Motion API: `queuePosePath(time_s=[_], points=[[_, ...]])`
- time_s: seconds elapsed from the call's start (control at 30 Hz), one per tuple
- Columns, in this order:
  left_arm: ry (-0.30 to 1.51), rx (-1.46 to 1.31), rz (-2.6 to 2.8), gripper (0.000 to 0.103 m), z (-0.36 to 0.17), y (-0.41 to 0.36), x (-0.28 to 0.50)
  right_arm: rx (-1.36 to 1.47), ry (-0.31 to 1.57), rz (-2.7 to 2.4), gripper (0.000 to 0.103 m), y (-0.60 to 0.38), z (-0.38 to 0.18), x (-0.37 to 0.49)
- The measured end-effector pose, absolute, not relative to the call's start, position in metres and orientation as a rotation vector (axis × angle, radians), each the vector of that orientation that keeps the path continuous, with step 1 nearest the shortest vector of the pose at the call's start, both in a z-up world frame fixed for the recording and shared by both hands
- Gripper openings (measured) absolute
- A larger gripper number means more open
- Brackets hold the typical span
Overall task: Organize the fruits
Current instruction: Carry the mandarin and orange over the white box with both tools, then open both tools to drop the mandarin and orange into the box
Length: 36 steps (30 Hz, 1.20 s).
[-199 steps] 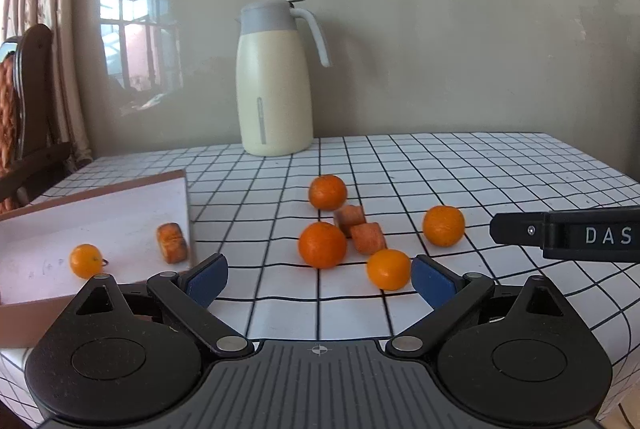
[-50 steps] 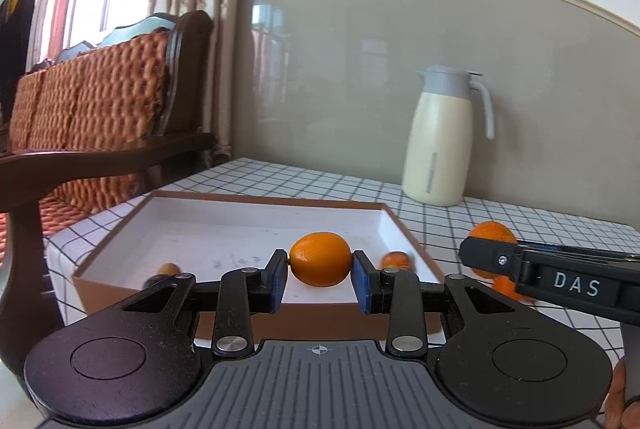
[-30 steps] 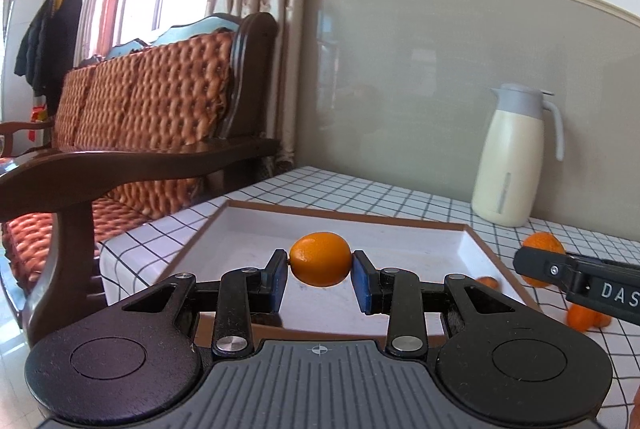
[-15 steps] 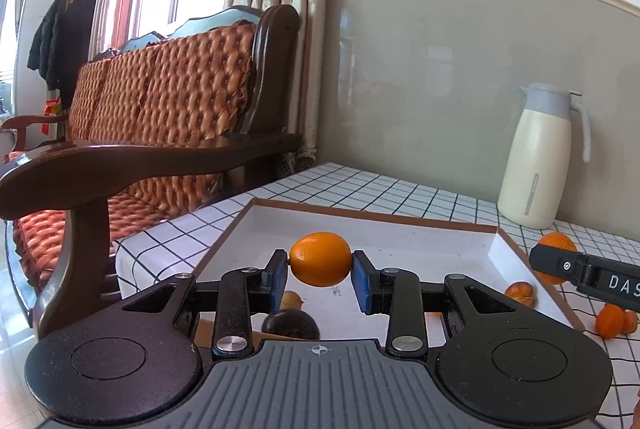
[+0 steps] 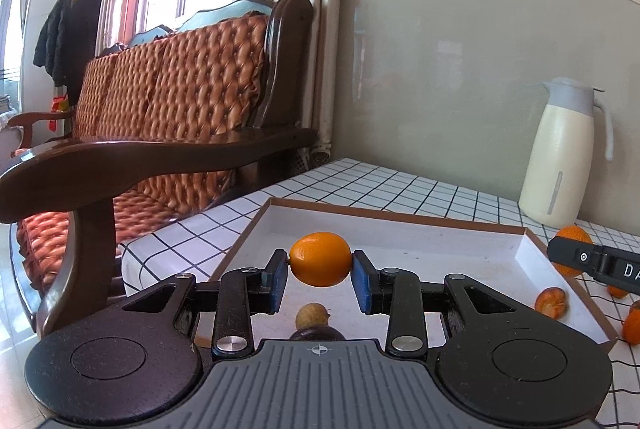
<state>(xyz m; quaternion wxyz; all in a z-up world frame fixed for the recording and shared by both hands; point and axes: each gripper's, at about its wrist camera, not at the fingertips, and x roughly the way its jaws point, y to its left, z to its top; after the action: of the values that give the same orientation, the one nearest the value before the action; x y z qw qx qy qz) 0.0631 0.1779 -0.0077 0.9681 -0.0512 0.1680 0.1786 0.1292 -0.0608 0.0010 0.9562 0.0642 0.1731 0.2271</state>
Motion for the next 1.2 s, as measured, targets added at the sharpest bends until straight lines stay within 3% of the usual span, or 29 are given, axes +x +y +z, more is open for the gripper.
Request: queuePosePath(time_s=[0.53,0.57,0.63,0.67,0.7,0.73,0.77,0.8,0.87,0.97,1.2], points=[[0.388,-0.106,0.386,0.035,-0.018,0.194,0.104,0.109,0.409,0.375,0.031,-0.051,-0.005,0.167],[0.397,-0.108,0.386,0.035,-0.019,0.195,0.107,0.106,0.403,0.362,0.036,-0.051,-0.004,0.169],[0.404,-0.113,0.406,0.035,-0.021,0.197,0.112,0.102,0.394,0.349,0.056,-0.053,-0.003,0.170],[0.414,-0.120,0.406,0.038,-0.022,0.199,0.114,0.115,0.383,0.349,0.065,-0.055,-0.002,0.169],[0.425,-0.132,0.401,0.046,-0.022,0.200,0.115,0.131,0.369,0.350,0.065,-0.057,-0.001,0.166],[0.432,-0.142,0.396,0.082,-0.020,0.201,0.115,0.141,0.359,0.354,0.066,-0.059,0.001,0.165],[0.415,-0.143,0.409,0.102,-0.017,0.199,0.112,0.150,0.345,0.359,0.070,-0.060,0.003,0.164],[0.365,-0.129,0.430,0.103,-0.014,0.196,0.105,0.157,0.329,0.357,0.081,-0.062,0.005,0.161],[0.304,-0.084,0.429,0.103,-0.006,0.189,0.097,0.185,0.296,0.379,0.090,-0.066,0.009,0.153],[0.273,-0.100,0.419,0.103,0.002,0.187,0.089,0.202,0.247,0.396,0.096,-0.071,0.017,0.143],[0.233,-0.014,0.446,0.103,0.008,0.175,0.077,0.201,0.216,0.441,0.097,-0.078,0.023,0.135]])
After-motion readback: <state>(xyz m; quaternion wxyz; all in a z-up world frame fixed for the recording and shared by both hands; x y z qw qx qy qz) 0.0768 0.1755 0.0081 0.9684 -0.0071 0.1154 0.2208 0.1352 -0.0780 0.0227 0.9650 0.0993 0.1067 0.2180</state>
